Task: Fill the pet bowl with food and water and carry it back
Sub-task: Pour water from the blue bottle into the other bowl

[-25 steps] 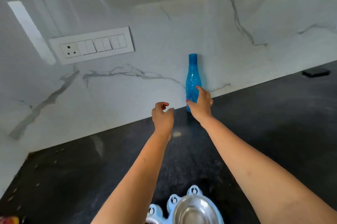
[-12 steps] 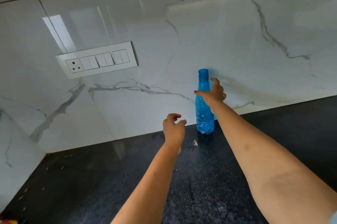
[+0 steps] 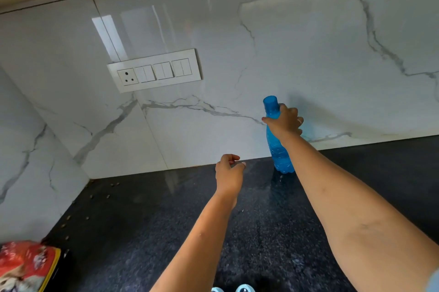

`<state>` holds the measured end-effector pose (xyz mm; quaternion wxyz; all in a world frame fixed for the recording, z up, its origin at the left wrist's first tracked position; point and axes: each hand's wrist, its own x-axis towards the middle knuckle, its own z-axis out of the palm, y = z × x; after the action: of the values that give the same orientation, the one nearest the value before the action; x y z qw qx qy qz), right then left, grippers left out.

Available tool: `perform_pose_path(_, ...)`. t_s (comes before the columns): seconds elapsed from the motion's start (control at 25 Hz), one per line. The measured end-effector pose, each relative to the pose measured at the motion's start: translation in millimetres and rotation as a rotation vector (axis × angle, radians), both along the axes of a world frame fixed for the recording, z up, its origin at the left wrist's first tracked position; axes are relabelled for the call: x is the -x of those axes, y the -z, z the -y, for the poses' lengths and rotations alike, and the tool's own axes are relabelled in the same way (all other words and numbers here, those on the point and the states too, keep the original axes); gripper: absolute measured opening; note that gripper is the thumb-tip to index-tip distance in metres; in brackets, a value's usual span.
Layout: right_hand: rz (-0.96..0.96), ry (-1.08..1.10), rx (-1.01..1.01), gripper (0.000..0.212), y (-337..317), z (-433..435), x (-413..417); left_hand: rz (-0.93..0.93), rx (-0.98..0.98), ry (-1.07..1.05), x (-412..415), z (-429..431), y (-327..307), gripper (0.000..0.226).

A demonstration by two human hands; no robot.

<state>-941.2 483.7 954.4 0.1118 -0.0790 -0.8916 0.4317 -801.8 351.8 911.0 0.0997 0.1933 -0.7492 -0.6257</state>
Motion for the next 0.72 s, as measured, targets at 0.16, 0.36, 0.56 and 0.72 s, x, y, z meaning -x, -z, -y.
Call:
perform_pose_path(0.16, -0.059, 0.013, 0.111, 0.042, 9.5, 7.6, -29.3, 0.039, -0.005, 0.013, -28.1, 6.3, 14.1, 0.015)
perform_pose_path(0.36, -0.128, 0.056, 0.308, 0.033, 16.8, 5.9, -92.1, 0.041, -0.030, 0.002, -84.1, 19.7, 30.3, 0.010)
perform_pose_path(0.56, -0.212, 0.133, 0.265, 0.034, 16.8, 18.6, -176.7, 0.032, -0.021, -0.008, -172.8, 31.0, 50.6, 0.012)
perform_pose_path(0.72, -0.279, 0.173, 0.084, 0.034, 20.6, 29.7, -251.5, 0.026, 0.063, -0.009, -238.8, 48.5, 60.1, 0.013)
